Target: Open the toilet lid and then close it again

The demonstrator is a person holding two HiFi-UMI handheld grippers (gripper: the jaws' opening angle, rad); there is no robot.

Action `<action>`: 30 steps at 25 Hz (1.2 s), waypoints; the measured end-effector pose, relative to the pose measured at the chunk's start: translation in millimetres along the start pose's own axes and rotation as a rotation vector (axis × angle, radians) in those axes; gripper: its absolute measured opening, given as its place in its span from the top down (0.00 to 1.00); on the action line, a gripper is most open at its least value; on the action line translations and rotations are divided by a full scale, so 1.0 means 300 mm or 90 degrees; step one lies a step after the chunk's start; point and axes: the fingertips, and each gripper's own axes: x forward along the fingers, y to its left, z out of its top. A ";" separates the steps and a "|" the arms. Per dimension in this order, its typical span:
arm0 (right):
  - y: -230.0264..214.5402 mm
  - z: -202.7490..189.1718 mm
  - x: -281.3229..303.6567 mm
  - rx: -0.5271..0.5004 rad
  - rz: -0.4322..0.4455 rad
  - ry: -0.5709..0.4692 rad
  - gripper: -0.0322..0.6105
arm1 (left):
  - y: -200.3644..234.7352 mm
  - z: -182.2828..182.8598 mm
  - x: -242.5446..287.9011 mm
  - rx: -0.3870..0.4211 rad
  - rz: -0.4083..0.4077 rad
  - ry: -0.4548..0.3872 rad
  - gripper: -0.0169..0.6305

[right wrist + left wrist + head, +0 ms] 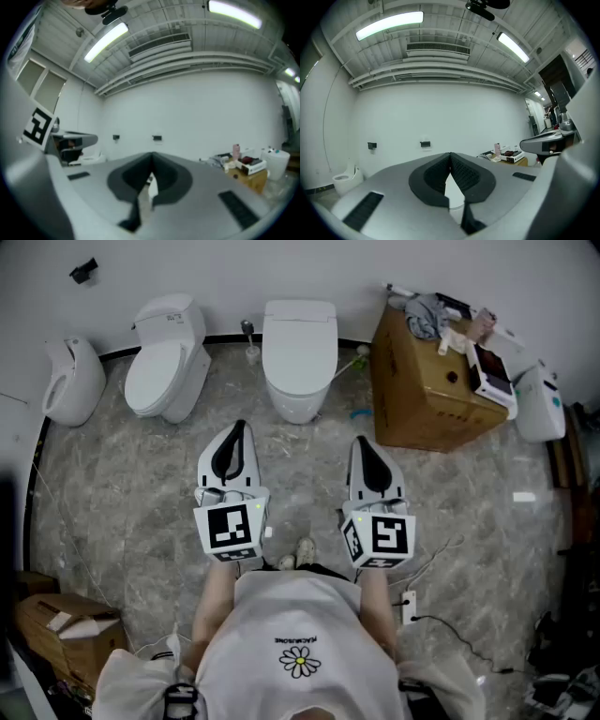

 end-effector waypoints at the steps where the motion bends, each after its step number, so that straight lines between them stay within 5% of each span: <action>1: -0.004 -0.002 0.003 -0.001 -0.001 0.000 0.90 | -0.002 -0.003 0.005 0.007 0.002 0.005 0.93; 11: -0.067 -0.032 0.029 -0.006 0.017 0.010 0.90 | -0.057 -0.021 0.059 0.020 0.010 0.018 0.93; 17: -0.117 -0.010 0.039 0.084 0.053 -0.023 0.90 | -0.091 -0.025 0.086 0.006 0.013 0.013 0.93; 30: -0.143 0.060 0.096 0.076 0.109 -0.061 0.90 | -0.054 0.038 0.124 -0.016 0.042 -0.054 0.93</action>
